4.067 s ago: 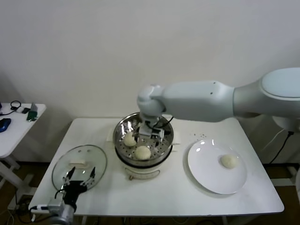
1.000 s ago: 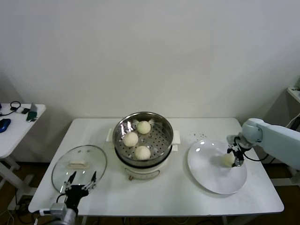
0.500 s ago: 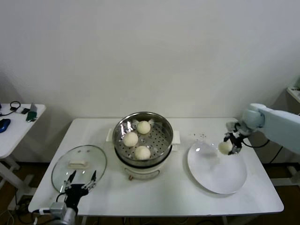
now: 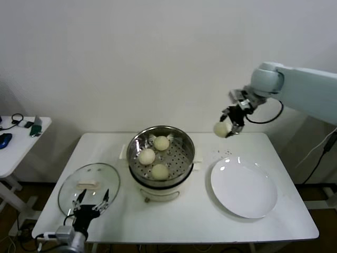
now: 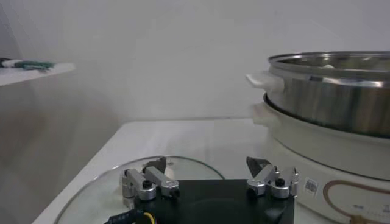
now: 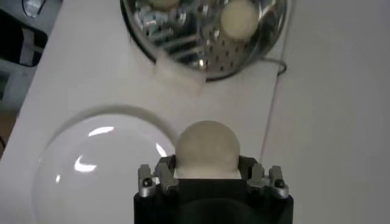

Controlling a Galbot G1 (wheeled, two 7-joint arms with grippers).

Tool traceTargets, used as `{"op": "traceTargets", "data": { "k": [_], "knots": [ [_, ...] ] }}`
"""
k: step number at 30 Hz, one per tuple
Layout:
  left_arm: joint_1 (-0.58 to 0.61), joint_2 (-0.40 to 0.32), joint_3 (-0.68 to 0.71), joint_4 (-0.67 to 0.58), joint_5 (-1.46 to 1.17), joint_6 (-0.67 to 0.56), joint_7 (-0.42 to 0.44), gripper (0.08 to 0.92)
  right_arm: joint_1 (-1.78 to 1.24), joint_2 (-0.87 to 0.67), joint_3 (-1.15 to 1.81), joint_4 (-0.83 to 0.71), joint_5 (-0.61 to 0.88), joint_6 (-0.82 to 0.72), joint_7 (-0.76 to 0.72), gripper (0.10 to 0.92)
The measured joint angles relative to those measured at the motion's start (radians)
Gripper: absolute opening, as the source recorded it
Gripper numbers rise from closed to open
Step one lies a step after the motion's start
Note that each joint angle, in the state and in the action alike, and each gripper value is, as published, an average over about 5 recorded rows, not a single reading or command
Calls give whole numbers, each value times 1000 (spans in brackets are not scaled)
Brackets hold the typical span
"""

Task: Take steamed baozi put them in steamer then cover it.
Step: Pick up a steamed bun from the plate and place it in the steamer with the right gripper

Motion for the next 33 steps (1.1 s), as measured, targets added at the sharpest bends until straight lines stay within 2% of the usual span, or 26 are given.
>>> {"op": "traceTargets", "data": {
  "k": [8, 18, 33],
  "knots": [
    [6, 2, -8, -20, -10, 3, 2, 823, 13, 130, -7, 26, 42, -29, 21, 670],
    [16, 5, -19, -33, -23, -2, 2, 823, -80, 271, -9, -13, 16, -44, 58, 670],
    [9, 7, -29, -20, -36, -9, 1, 823, -244, 362, 5, -115, -81, -46, 89, 670]
  ]
}}
